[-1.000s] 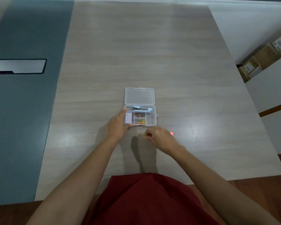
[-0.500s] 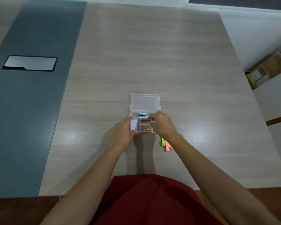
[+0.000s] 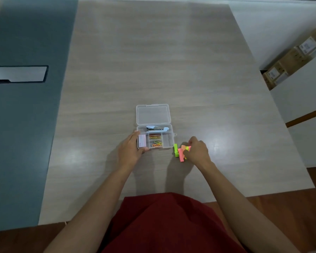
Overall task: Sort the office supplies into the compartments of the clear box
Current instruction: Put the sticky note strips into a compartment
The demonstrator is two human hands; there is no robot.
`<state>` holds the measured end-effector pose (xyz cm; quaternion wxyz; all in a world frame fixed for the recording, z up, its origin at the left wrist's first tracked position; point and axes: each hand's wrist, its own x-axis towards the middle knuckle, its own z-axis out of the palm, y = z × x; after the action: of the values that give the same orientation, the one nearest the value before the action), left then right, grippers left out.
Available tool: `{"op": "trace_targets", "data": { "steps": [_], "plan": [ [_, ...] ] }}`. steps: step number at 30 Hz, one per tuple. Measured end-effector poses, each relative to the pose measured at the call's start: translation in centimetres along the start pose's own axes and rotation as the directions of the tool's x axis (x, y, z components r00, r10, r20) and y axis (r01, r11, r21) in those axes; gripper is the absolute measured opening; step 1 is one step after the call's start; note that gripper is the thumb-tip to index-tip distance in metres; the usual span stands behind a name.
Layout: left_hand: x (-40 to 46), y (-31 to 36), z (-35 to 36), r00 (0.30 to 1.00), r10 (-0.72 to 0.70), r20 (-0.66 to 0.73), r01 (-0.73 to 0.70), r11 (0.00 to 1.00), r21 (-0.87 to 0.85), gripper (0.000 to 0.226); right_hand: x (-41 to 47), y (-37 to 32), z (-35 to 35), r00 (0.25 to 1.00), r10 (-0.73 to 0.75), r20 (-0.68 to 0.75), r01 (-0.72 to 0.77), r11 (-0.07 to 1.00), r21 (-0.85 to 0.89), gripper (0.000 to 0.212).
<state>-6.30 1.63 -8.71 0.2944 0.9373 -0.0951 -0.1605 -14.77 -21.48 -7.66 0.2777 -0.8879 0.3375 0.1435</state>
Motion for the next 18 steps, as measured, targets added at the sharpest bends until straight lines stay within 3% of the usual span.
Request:
{"op": "trace_targets", "data": {
  "steps": [10, 18],
  "plan": [
    [-0.2, -0.2, -0.1, 1.0, -0.016, 0.016, 0.017, 1.0, -0.023, 0.076, 0.4, -1.1, -0.5, 0.996, -0.007, -0.086, 0.016, 0.994, 0.112, 0.034],
    [0.0, -0.4, 0.1, 1.0, -0.005, 0.016, 0.005, 1.0, -0.01, 0.076, 0.5, -6.7, 0.0, 0.971, -0.229, -0.061, 0.235, 0.964, 0.124, 0.024]
  ]
}}
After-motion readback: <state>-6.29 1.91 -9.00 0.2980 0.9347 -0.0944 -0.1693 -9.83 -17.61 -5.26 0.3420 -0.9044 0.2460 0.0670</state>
